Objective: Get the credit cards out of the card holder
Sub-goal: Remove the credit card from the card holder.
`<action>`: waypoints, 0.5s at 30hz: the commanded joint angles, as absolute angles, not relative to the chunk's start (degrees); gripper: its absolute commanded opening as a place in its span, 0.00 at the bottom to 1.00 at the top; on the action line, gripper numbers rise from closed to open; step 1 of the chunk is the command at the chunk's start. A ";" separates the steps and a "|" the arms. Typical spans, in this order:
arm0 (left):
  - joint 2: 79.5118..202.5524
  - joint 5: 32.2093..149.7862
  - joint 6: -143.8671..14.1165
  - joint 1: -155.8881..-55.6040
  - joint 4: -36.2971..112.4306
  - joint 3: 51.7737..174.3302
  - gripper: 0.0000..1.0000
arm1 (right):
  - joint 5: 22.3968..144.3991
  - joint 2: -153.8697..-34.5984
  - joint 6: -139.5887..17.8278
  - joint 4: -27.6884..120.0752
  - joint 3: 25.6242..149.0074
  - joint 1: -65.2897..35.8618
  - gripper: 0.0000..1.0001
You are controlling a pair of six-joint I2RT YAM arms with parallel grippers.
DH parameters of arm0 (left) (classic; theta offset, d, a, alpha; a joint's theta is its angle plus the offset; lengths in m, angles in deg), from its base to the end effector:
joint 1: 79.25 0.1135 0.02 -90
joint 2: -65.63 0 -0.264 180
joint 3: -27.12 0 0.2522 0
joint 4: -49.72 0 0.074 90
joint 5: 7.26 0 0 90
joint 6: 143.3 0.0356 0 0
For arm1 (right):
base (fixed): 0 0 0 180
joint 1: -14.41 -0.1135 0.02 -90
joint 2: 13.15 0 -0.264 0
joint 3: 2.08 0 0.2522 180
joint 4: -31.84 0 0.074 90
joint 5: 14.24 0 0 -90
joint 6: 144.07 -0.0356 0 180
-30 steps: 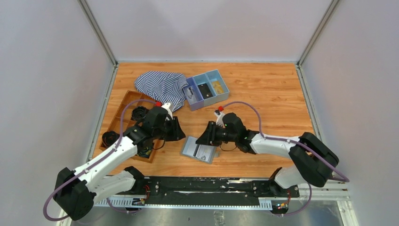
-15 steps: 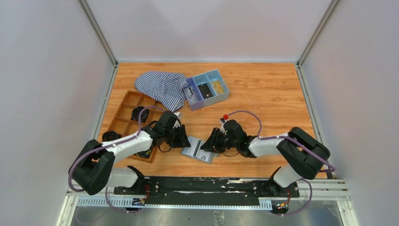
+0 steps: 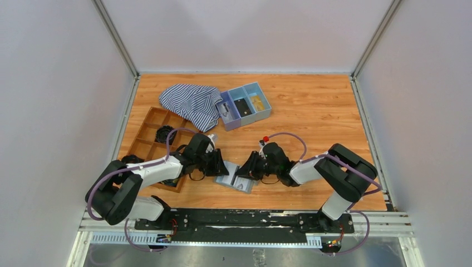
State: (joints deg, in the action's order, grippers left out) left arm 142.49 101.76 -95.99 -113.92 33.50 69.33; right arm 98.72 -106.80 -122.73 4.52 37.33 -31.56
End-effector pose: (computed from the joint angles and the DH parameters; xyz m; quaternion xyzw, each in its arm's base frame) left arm 0.1870 -0.1434 0.1437 -0.0098 0.9309 -0.3279 0.1605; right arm 0.1842 0.2105 0.1240 0.0622 0.8394 0.5231 0.1341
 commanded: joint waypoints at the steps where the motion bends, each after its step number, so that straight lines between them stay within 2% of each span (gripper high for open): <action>1: 143.61 102.50 -95.93 -113.69 34.54 68.22 0.36 | 98.19 -107.71 -123.59 3.08 36.09 -31.20 0.23; 6: 144.12 102.99 -95.84 -113.63 34.64 68.17 0.35 | 98.92 -108.52 -123.63 1.91 36.57 -31.18 0.11; 8: 143.67 102.75 -95.83 -113.69 34.64 68.09 0.35 | 99.25 -108.92 -123.95 1.18 36.50 -31.20 0.01; 15: 143.45 100.61 -96.10 -113.70 33.63 68.04 0.35 | 99.08 -107.49 -124.89 0.56 32.27 -31.20 0.00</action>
